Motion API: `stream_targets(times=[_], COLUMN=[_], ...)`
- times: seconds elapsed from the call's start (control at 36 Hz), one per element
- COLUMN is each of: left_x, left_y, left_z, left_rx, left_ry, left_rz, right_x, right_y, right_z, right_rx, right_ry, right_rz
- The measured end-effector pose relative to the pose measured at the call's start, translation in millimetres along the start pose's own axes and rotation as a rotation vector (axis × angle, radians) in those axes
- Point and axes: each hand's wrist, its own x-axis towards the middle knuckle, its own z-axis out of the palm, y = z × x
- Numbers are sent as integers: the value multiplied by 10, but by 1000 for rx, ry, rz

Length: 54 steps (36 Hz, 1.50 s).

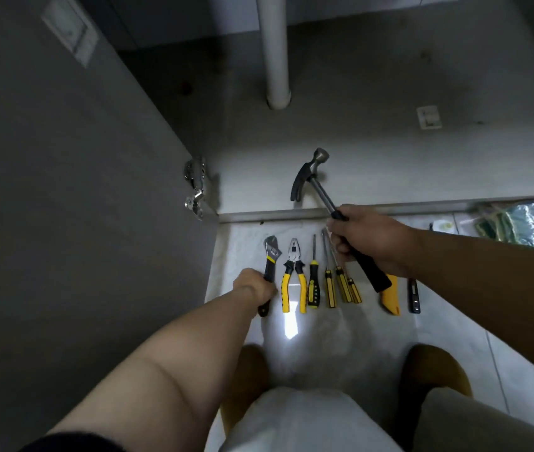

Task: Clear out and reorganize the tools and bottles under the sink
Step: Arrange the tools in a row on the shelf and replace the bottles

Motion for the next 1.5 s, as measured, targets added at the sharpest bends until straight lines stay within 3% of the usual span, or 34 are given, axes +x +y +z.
stream_targets(times=[0.08, 0.17, 0.42, 0.5, 0.75, 0.92, 1.06, 1.19, 1.25, 1.42, 1.5], left_x=[-204, -475, -1885, -2355, -3130, -3033, -2888, -2735, -2647, -2361, -2094], left_y=[55, 213, 1293, 1528, 1590, 1579, 1560, 1560, 1558, 1611, 1596], left_z=[-202, -423, -1072, -1056, -814, -881, -828, -765, -742, -875, -1075], left_rx=[-201, -290, -603, -685, -850, -826, -621, -445, -420, -465, -476], left_ry=[-98, -155, -438, -486, -662, -515, -312, -42, 28, -42, -10], left_rz=[-9, 111, 507, 600, 692, 760, 832, 884, 921, 822, 738], right_x=[-129, -324, -1157, -1418, -2011, -2016, -1971, -1915, -1863, -1548, -1306], right_y=[-234, -523, -1129, -1208, -1224, -1260, -1262, -1299, -1269, -1241, -1119], right_z=[-50, -69, -171, -232, -209, -159, -139, -74, -46, -90, -185], right_rx=[-74, -68, 294, 308, 381, 466, 430, 180, 183, 369, 347], right_ry=[61, 165, 374, 449, 270, 180, 191, 215, 203, 240, 307], right_rz=[-32, -67, -146, -185, -166, -123, -144, -189, -190, -86, 24])
